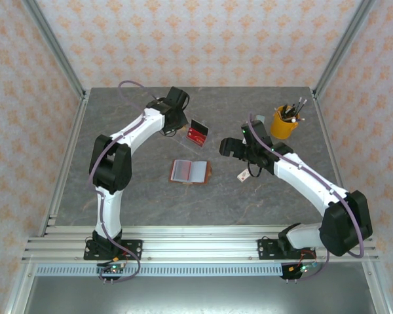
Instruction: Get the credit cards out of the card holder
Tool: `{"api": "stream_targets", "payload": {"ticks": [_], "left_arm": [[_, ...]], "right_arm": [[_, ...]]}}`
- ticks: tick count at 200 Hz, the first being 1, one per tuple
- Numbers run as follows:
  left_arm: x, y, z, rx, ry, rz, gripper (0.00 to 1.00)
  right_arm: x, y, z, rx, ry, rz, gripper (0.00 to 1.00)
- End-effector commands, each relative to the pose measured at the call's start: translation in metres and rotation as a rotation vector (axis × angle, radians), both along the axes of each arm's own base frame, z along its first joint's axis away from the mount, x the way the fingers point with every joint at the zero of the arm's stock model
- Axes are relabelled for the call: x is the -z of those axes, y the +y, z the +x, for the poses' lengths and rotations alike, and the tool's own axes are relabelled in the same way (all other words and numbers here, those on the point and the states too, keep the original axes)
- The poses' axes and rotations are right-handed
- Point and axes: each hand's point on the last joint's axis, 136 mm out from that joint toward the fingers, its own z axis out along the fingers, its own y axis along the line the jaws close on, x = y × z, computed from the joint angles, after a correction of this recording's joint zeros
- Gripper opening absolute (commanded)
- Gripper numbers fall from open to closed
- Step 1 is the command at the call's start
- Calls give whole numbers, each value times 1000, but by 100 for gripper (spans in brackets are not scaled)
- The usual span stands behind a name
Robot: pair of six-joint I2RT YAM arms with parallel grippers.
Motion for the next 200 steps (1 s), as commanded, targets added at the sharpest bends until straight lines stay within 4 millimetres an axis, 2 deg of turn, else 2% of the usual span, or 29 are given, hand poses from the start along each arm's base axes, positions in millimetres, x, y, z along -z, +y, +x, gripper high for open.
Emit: {"api": "stream_targets", "payload": {"ticks": [1,32,77,100,200], "left_arm": [[-8,11,1,-25,-3,69,0],[-12,21,2,-114,-23,88,0],[-9,24,8,-236,-47,48,0],[-16,25,14,-289,-85,36,0],[-7,9,29,-353,-107,-18,2]], "right_arm": [[3,3,-4,1,21,24,97],[6,7,-2,-1,33,43,97],[11,14,-1,-20,60,63,97],[11,15,-1,-19,61,71,97],[10,12,-6,-22,50,70,99]]}}
